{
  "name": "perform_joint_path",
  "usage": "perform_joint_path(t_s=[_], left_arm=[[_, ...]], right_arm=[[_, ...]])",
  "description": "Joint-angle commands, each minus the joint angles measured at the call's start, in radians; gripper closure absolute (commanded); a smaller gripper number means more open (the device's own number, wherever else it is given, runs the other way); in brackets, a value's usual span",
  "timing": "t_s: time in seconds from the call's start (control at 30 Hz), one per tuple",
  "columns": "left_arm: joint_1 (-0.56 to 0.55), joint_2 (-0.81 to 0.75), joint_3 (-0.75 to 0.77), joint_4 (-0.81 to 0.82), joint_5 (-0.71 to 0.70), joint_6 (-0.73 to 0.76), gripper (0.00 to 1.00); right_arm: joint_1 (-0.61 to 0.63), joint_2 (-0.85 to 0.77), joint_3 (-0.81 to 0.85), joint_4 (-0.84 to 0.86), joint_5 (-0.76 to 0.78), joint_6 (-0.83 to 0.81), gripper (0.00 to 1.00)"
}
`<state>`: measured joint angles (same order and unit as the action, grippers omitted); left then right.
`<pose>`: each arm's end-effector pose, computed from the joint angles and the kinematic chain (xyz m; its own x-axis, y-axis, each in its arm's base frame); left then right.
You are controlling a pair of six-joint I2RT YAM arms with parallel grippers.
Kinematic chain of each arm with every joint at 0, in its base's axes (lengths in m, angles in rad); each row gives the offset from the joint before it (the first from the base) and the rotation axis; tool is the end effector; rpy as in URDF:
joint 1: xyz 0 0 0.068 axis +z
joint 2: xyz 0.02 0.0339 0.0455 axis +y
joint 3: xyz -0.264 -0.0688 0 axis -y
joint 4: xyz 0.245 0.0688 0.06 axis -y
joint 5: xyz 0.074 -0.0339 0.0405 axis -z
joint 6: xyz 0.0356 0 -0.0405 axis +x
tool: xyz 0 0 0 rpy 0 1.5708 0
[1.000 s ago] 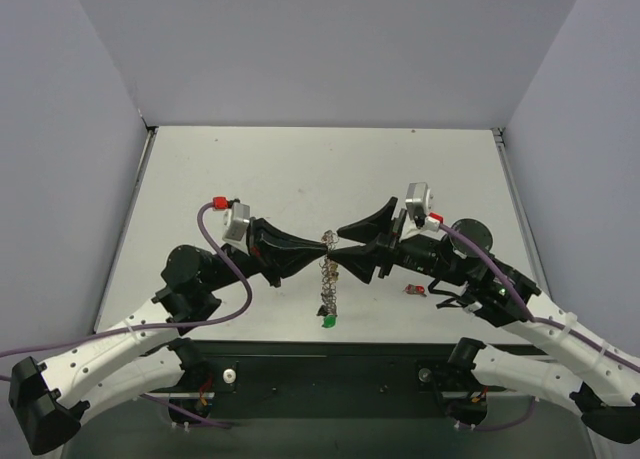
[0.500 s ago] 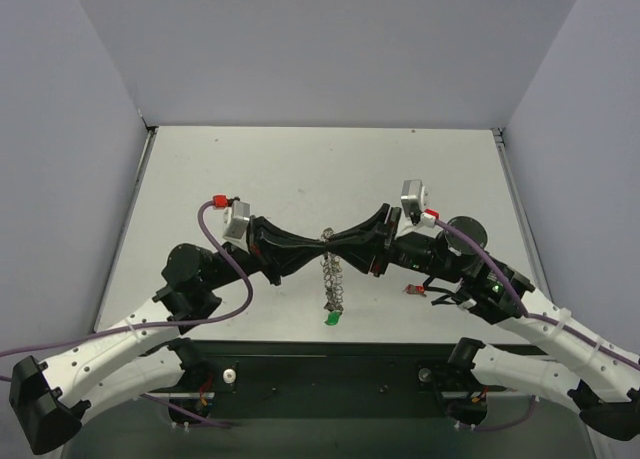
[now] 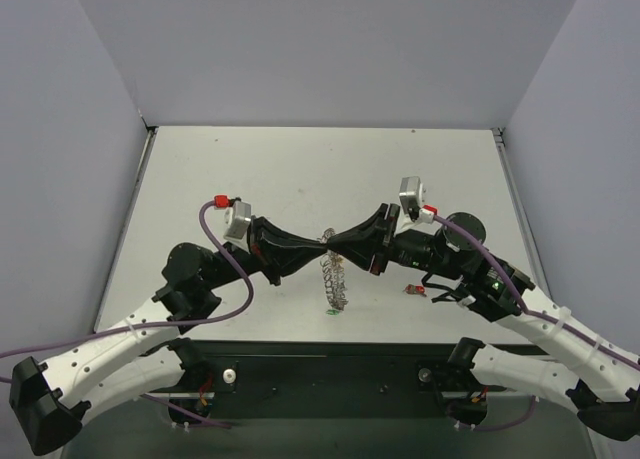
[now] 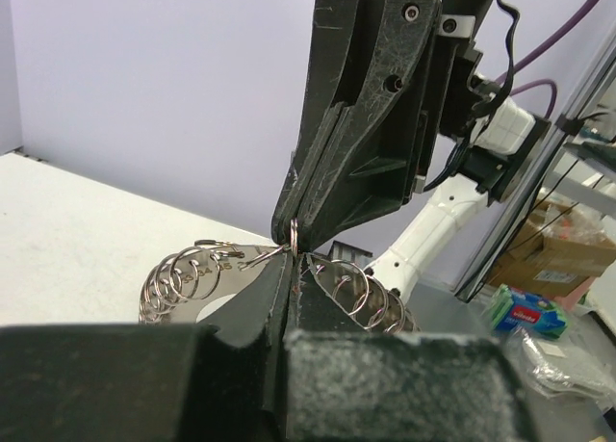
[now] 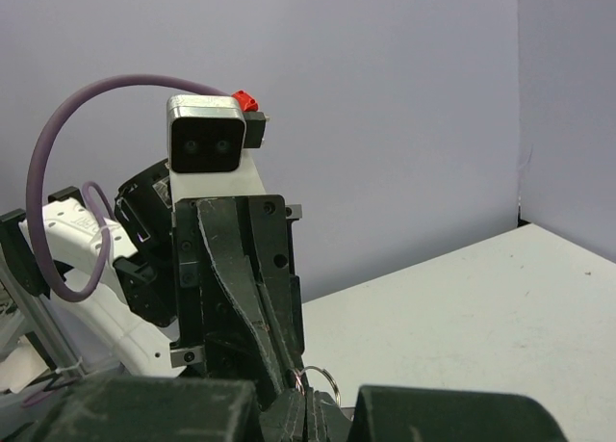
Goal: Put the keys on the keyring
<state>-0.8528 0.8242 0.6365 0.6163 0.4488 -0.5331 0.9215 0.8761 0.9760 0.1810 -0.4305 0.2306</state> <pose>0.1128 -0.1526 0.3646 -0.2413 -0.4197 -0.8750 0.9469 0.0954 -0.3069 0.1036 0.1611 0.4299 -0.0577 0.2675 -0.9618 -0.9790 0.1735 0.1070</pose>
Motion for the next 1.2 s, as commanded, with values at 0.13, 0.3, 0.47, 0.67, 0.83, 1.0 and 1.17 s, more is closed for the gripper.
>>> perform_joint_path(t_s=[0.13, 0.3, 0.47, 0.67, 0.83, 1.0, 1.17], left_arm=[[-0.014, -0.06, 0.095, -0.133, 0.062, 0.079, 0.64], [-0.014, -0.083, 0.155, -0.323, 0.056, 0.15, 0.52], [-0.014, -0.106, 0.219, -0.501, 0.021, 0.234, 0.5], [-0.014, -0.064, 0.331, -0.728, 0.027, 0.318, 0.49], [-0.014, 0.044, 0.429, -0.831, 0.165, 0.36, 0.49], [-0.015, 0.122, 0.473, -0.875, 0.234, 0.377, 0.5], [-0.015, 0.15, 0.509, -0.932, 0.232, 0.406, 0.5]], right_arm=[[-0.018, 0.023, 0.072, -0.064, -0.076, -0.05, 1.0], [-0.027, 0.015, 0.087, -0.135, -0.089, -0.068, 1.0], [-0.035, 0.023, 0.133, -0.244, -0.1, -0.114, 1.0], [-0.039, 0.072, 0.202, -0.386, -0.142, -0.168, 1.0], [-0.041, 0.101, 0.259, -0.471, -0.197, -0.215, 1.0], [-0.041, 0.129, 0.305, -0.561, -0.232, -0.267, 1.0], [-0.044, 0.155, 0.348, -0.641, -0.247, -0.319, 1.0]])
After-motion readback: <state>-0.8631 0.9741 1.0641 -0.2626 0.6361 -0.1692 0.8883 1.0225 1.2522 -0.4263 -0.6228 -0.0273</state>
